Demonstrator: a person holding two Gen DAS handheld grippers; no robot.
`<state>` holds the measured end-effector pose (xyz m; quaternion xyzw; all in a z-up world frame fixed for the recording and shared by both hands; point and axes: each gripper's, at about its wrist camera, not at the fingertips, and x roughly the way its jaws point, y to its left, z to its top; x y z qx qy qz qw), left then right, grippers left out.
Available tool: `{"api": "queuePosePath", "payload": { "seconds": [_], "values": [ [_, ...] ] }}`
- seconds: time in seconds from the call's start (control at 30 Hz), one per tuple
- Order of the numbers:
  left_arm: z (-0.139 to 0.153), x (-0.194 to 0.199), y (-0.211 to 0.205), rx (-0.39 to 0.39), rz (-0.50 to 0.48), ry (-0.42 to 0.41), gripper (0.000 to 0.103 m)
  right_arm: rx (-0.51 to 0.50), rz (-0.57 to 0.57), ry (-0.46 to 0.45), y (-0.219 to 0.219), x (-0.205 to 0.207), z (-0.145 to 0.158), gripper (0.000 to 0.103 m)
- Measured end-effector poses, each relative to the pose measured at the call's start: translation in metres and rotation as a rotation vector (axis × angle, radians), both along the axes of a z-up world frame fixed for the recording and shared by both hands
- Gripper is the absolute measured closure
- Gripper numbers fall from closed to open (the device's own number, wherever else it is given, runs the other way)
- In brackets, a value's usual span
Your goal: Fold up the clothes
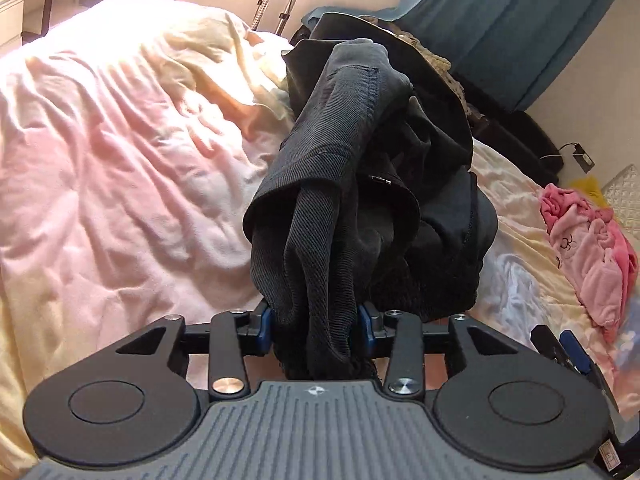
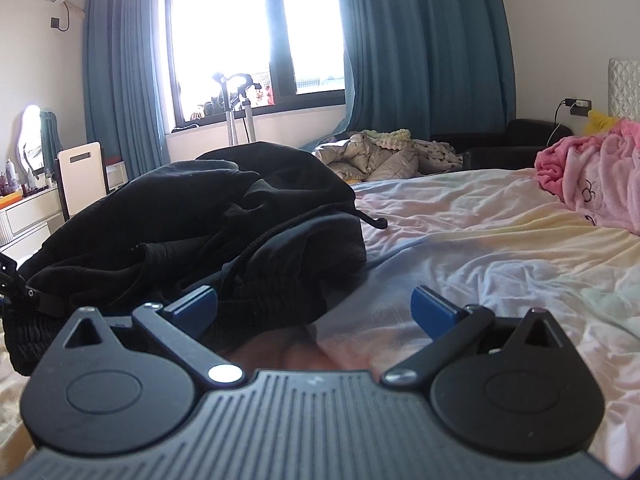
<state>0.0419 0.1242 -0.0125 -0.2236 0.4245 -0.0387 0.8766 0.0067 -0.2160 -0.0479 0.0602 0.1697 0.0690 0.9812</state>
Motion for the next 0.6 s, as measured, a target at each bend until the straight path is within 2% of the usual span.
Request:
{"api": "queuePosePath", "payload": {
  "seconds": [0.13, 0.23, 0.37, 0.43, 0.5, 0.6],
  "values": [
    [0.007, -0.016, 0.024, -0.147, 0.046, -0.012, 0.038, 0.009, 0.011, 0.006, 0.002, 0.004, 0.000, 0.000],
    [0.005, -0.021, 0.045, -0.278, 0.125, -0.012, 0.032, 0.011, 0.016, 0.021, 0.003, 0.007, -0.002, 0.000],
    [-0.015, -0.013, 0.063, -0.415, 0.216, 0.058, 0.031, 0.004, 0.017, 0.053, 0.005, 0.011, -0.007, 0.000],
    [-0.024, -0.008, 0.061, -0.429, 0.206, 0.098, 0.031, 0.004, 0.017, 0.062, 0.005, 0.013, -0.009, 0.000],
    [-0.028, -0.005, 0.053, -0.407, 0.167, 0.130, 0.031, 0.005, 0.017, 0.065, 0.005, 0.014, -0.010, 0.000],
    [-0.033, -0.004, 0.040, -0.318, 0.120, 0.156, 0.031, 0.004, 0.022, 0.070, 0.007, 0.017, -0.012, 0.000]
  ]
}}
